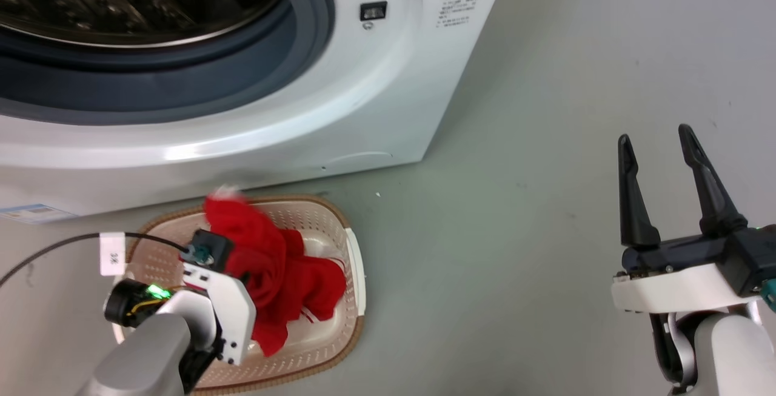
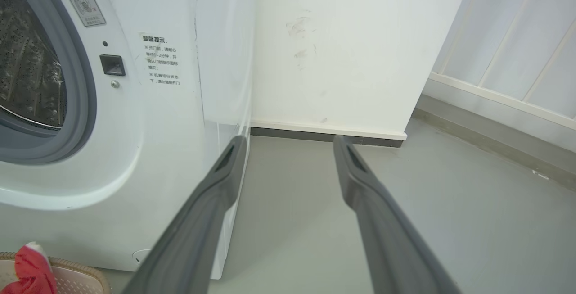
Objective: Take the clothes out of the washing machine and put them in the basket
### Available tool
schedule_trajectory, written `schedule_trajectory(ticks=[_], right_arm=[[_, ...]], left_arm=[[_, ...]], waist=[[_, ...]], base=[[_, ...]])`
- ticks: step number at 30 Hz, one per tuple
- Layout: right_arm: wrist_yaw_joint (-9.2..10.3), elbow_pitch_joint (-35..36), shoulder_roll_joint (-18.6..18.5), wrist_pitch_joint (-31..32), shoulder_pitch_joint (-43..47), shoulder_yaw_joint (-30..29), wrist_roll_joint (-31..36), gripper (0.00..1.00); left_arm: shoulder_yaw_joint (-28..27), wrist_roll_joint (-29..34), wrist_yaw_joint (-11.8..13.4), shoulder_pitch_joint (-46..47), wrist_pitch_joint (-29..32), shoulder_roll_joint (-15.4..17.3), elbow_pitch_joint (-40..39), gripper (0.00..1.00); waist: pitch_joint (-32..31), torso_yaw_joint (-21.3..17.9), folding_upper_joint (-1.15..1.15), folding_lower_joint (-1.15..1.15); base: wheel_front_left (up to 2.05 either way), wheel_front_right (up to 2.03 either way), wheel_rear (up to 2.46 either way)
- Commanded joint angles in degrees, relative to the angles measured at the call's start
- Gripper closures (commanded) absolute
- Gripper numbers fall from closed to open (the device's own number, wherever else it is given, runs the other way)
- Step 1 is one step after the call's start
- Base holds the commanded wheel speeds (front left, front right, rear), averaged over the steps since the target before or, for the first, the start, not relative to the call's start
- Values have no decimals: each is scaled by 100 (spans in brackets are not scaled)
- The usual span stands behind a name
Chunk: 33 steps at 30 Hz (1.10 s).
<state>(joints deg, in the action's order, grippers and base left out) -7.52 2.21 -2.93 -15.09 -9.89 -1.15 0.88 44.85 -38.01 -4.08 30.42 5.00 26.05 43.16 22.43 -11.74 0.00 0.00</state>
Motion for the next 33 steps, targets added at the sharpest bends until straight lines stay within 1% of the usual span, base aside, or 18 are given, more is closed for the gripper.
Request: schedule_trajectory(ticks=[1, 7, 16, 21, 30, 31, 32, 33], right_arm=[[6, 53, 10, -11, -116, 10, -37, 0], [6, 132, 10, -11, -211, 52, -82, 0], [6, 251, 10, -11, -322, 196, -152, 0], [6, 300, 9, -11, -375, 200, -110, 0], [6, 314, 9, -11, -452, 190, -279, 0], [6, 302, 9, -11, -457, 184, -284, 0], [6, 287, 9, -11, -461, 179, -282, 0], [6, 271, 9, -11, -457, 173, -272, 0]], left_arm=[[-30, -17, -36, 144, -70, -37, 156, 100], [-78, -46, -116, 562, -282, -136, 1031, 100], [-163, -87, -160, 1050, -646, -260, 2030, 100], [-250, -156, -102, 1223, -940, -325, 2428, 100], [-167, -139, -180, 1341, -1088, -393, 2814, 100], [-160, -148, -180, 1343, -1097, -413, 2833, 97], [-143, -125, -182, 1351, -1126, -425, 2845, 10], [-145, -133, -173, 1363, -1148, -439, 2860, 0]], waist=[[252, -165, 0, 0], [694, -366, 0, 0], [1198, -610, 0, 0], [1400, -710, 0, 0], [1534, -773, 0, 0], [1527, -760, 0, 0], [1513, -744, 0, 0], [1494, -727, 0, 0]], base=[[0, 0, 0], [0, 0, 0], [0, 0, 0], [0, 0, 0], [0, 0, 0], [0, 0, 0], [0, 0, 0], [0, 0, 0]])
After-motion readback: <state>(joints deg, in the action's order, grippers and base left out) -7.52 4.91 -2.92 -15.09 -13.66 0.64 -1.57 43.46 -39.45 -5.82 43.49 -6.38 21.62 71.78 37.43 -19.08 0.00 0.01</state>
